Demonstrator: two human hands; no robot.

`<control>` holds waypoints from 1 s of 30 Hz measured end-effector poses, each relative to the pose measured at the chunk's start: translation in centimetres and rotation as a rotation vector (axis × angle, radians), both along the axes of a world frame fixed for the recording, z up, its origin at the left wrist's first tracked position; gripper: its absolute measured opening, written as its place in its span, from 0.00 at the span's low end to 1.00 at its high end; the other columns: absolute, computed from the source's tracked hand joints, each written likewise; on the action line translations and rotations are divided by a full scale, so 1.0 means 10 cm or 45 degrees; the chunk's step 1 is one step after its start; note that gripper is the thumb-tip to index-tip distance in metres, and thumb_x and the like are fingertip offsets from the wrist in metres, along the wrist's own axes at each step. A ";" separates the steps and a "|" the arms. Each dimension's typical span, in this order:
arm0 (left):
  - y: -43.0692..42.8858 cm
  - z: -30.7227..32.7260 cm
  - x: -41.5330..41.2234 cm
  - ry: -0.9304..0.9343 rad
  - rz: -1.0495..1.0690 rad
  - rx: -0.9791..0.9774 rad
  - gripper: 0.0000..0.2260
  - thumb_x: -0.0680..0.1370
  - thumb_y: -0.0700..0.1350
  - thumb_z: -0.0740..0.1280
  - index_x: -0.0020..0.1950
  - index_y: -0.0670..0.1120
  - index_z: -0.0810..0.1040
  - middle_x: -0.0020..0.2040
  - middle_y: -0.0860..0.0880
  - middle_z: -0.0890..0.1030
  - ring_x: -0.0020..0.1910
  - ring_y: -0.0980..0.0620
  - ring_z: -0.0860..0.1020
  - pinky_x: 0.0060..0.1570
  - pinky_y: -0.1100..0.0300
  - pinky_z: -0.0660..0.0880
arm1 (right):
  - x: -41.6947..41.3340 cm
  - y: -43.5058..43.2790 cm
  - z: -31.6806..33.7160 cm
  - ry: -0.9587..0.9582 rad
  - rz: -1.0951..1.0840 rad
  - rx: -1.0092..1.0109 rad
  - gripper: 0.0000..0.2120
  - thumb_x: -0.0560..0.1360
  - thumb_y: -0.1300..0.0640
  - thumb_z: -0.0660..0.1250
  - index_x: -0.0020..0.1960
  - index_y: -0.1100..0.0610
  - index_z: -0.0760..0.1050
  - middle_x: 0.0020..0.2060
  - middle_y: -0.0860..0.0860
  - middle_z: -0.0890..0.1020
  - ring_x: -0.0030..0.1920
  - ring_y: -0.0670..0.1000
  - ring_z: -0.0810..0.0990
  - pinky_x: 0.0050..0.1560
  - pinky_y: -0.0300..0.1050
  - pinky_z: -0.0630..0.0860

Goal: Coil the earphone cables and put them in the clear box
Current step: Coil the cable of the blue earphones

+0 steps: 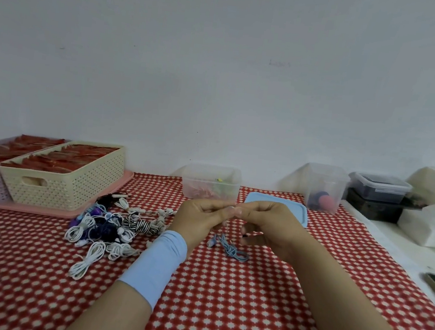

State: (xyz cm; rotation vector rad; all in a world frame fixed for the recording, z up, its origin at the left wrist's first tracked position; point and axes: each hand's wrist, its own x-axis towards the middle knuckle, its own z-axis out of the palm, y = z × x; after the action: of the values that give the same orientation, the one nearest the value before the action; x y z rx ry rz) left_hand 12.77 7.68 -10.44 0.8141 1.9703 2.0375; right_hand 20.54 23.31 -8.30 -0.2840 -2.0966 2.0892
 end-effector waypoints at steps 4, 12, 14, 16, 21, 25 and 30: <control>0.01 -0.01 0.00 -0.149 -0.072 0.112 0.06 0.75 0.41 0.72 0.47 0.49 0.87 0.37 0.47 0.83 0.36 0.54 0.75 0.44 0.57 0.77 | 0.01 -0.01 0.02 0.034 0.046 -0.013 0.10 0.75 0.56 0.73 0.52 0.62 0.85 0.50 0.59 0.86 0.34 0.50 0.79 0.36 0.47 0.81; 0.02 -0.02 0.01 -0.178 -0.129 0.136 0.08 0.78 0.40 0.69 0.50 0.49 0.87 0.39 0.46 0.79 0.35 0.55 0.74 0.42 0.58 0.75 | 0.02 -0.02 0.04 0.075 0.057 0.017 0.07 0.75 0.57 0.73 0.49 0.61 0.86 0.41 0.53 0.85 0.33 0.49 0.78 0.35 0.47 0.80; 0.04 -0.03 0.00 -0.192 -0.125 0.145 0.07 0.77 0.39 0.69 0.50 0.47 0.86 0.40 0.46 0.80 0.36 0.55 0.75 0.41 0.59 0.76 | 0.03 -0.02 0.04 0.073 0.061 0.051 0.08 0.76 0.57 0.72 0.50 0.61 0.86 0.41 0.53 0.85 0.33 0.49 0.78 0.36 0.47 0.81; 0.04 -0.03 0.00 -0.189 -0.113 0.136 0.06 0.77 0.40 0.69 0.51 0.46 0.86 0.42 0.45 0.81 0.37 0.53 0.76 0.42 0.57 0.76 | 0.03 -0.03 0.03 0.064 0.078 0.067 0.09 0.77 0.57 0.71 0.51 0.62 0.85 0.42 0.52 0.85 0.34 0.50 0.78 0.35 0.47 0.81; 0.03 -0.01 0.00 -0.111 -0.046 0.113 0.07 0.76 0.42 0.71 0.47 0.52 0.87 0.41 0.44 0.81 0.35 0.52 0.75 0.42 0.56 0.76 | 0.03 -0.06 0.04 0.075 0.012 0.046 0.10 0.79 0.55 0.69 0.51 0.61 0.84 0.43 0.53 0.86 0.34 0.53 0.80 0.37 0.51 0.82; 0.02 -0.01 -0.01 0.022 -0.010 0.049 0.06 0.77 0.43 0.71 0.46 0.52 0.87 0.36 0.44 0.80 0.33 0.53 0.75 0.41 0.58 0.77 | 0.03 -0.03 0.03 0.102 -0.012 0.114 0.10 0.76 0.55 0.72 0.49 0.62 0.85 0.45 0.55 0.87 0.35 0.52 0.80 0.40 0.52 0.84; -0.01 0.02 0.01 0.165 0.027 -0.031 0.06 0.78 0.44 0.70 0.46 0.51 0.86 0.34 0.51 0.81 0.32 0.54 0.74 0.39 0.64 0.77 | 0.01 -0.02 0.03 0.110 0.019 0.098 0.09 0.78 0.55 0.70 0.47 0.60 0.85 0.44 0.54 0.86 0.35 0.53 0.80 0.39 0.52 0.83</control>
State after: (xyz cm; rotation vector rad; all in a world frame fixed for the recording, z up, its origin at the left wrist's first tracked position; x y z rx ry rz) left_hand 12.84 7.56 -10.27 0.9463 2.0756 2.0147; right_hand 20.68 23.11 -8.03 -0.1651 -2.1292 1.9853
